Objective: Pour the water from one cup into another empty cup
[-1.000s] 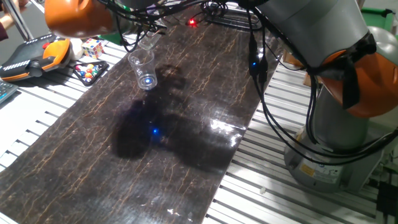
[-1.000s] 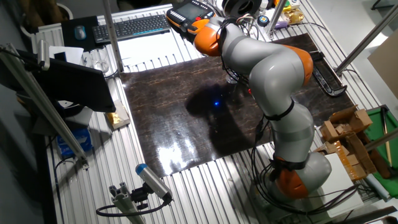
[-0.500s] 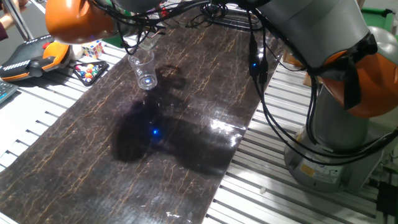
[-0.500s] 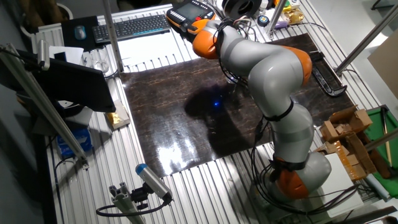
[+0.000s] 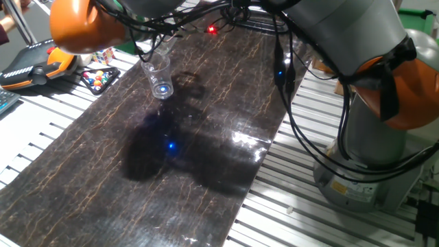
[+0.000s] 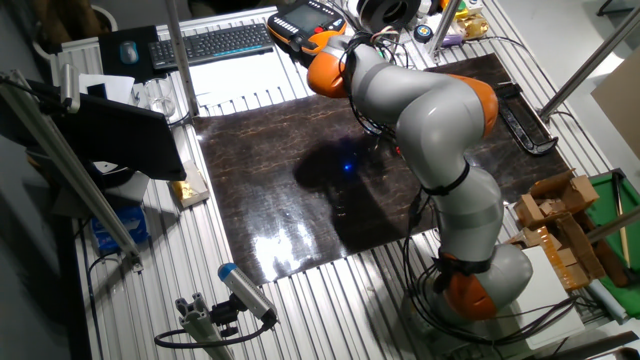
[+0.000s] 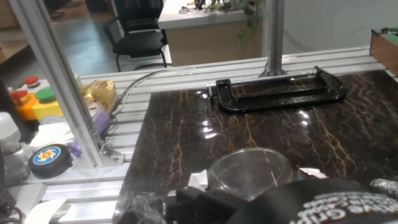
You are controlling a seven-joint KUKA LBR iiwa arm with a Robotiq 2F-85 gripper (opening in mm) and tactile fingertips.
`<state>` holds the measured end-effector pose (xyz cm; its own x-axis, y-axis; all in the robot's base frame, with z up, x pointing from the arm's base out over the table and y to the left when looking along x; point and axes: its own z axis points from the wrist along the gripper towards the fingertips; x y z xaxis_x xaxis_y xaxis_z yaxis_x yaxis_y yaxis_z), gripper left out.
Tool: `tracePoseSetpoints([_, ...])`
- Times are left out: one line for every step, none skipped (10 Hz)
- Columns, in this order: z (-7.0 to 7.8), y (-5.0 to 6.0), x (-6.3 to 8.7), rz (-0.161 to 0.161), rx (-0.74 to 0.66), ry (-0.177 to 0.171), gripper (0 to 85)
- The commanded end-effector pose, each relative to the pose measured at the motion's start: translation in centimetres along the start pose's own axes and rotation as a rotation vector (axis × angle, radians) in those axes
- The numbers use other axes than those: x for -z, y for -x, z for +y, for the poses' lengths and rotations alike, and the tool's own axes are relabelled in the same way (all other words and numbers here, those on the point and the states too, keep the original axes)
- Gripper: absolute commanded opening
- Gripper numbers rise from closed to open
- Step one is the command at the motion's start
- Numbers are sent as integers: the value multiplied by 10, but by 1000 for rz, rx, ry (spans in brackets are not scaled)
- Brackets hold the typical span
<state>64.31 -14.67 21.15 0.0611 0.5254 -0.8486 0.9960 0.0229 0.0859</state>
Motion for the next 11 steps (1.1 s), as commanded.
tracePoseSetpoints([0, 0, 1, -6, 4, 0, 7])
tracePoseSetpoints([0, 0, 1, -9, 4, 0, 7])
tracePoseSetpoints([0, -1, 1, -10, 4, 1, 7])
tracePoseSetpoints([1, -1, 1, -12, 3, 1, 7])
tracePoseSetpoints([1, -1, 1, -13, 3, 1, 7])
tracePoseSetpoints([1, -1, 2, -18, 5, -1, 7])
tracePoseSetpoints([0, -2, 2, -20, 6, -2, 7])
tracePoseSetpoints([0, -1, 2, -12, 11, -2, 7])
tracePoseSetpoints([0, -1, 1, 12, 17, -4, 7])
tracePoseSetpoints([0, 0, 1, 41, 18, -7, 7])
tracePoseSetpoints([0, 0, 1, 86, 13, -12, 7])
